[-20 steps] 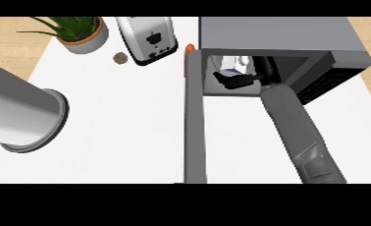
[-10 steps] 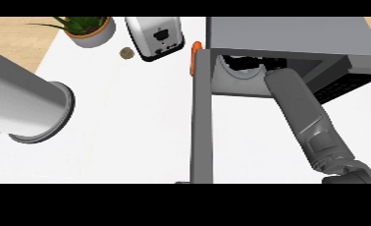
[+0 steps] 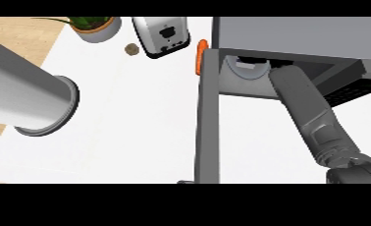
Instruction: Pick up the milk, place it into the microwave and close the microwave
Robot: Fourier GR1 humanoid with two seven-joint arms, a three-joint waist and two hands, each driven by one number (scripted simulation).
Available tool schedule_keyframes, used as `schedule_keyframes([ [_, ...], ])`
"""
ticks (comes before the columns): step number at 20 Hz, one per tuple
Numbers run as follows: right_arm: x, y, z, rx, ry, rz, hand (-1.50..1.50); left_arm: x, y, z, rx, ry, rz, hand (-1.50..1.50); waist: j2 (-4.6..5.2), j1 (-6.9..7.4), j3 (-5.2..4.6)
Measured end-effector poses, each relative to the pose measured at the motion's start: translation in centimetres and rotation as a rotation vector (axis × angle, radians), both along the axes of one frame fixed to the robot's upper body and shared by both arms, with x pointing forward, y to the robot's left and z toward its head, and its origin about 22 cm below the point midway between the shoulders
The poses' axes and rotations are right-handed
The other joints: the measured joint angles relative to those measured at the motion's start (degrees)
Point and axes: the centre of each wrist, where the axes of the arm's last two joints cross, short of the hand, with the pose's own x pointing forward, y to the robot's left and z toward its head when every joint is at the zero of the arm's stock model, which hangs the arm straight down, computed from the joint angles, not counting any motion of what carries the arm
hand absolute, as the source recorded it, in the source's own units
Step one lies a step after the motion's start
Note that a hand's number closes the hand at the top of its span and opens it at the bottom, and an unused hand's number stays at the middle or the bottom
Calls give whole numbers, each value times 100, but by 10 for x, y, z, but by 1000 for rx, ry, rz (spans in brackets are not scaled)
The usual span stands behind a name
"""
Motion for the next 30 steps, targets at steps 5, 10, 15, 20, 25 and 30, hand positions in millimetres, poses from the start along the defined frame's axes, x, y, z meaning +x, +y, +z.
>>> schedule_keyframes([
  [5,0,4,-4,-42,26,23,-150,10,2,2,21,-8,-28,-150,24,78,2],
  [10,-2,0,-7,-7,40,73,-150,17,-2,-1,30,-12,-67,-150,13,67,5],
  [15,-3,-1,-9,62,45,148,-150,21,-9,0,28,-20,-100,-150,-18,20,7],
  [20,-6,0,-15,148,40,213,-150,23,-22,-3,10,-7,-140,-150,-66,-71,3],
  [25,-11,-1,-23,235,33,282,-150,26,-38,-2,11,-11,-179,-150,-124,-183,-2],
  [30,-24,-2,-44,309,51,339,-150,26,-49,-2,23,-12,-214,-150,-199,-338,-10],
])
